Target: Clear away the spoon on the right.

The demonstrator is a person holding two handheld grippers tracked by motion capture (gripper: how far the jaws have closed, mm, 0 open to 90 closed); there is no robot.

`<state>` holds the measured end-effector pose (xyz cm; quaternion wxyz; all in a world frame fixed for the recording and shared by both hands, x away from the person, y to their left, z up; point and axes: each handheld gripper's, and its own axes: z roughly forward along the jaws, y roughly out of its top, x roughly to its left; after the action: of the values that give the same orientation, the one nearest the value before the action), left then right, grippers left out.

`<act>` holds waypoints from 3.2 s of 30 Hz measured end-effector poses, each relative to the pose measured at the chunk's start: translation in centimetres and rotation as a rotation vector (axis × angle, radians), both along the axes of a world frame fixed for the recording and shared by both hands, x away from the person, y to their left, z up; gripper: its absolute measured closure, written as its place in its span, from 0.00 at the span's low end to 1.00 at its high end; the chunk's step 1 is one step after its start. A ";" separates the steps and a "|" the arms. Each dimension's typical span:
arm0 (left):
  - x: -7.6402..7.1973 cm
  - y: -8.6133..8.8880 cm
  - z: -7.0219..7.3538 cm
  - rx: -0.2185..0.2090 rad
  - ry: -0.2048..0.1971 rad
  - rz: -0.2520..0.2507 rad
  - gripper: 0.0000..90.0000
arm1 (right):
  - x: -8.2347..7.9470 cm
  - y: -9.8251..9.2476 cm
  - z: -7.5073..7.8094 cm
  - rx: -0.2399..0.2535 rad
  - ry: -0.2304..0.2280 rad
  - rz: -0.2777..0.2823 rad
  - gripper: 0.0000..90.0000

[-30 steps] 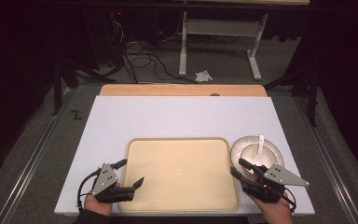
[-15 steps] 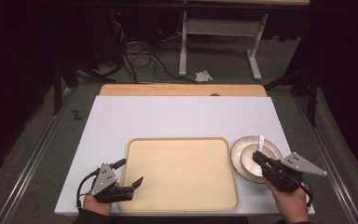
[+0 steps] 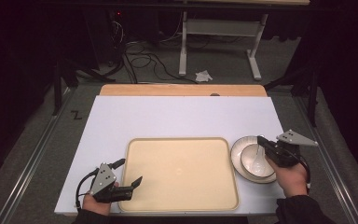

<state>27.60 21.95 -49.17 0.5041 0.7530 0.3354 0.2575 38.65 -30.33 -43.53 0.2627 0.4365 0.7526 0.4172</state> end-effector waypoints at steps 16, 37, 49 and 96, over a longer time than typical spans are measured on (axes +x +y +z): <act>0.0 0.1 0.0 -0.007 -0.002 0.004 0.18 | 2.5 0.5 -0.4 -0.117 0.088 -0.036 1.00; 0.5 -0.4 0.0 -0.002 -0.001 -0.014 0.18 | -2.2 -4.2 -0.8 -0.078 0.057 -0.131 1.00; 0.5 -0.3 0.0 -0.001 0.002 -0.008 0.18 | -4.6 -5.3 -1.1 -0.009 -0.002 -0.136 1.00; 0.5 -0.3 0.0 0.004 0.001 -0.004 0.18 | -7.9 -7.3 -2.4 0.050 -0.029 -0.140 1.00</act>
<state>28.11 21.65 -49.18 0.5029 0.7549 0.3337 0.2568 30.72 -37.61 -45.94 0.2910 0.4887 0.7056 0.4227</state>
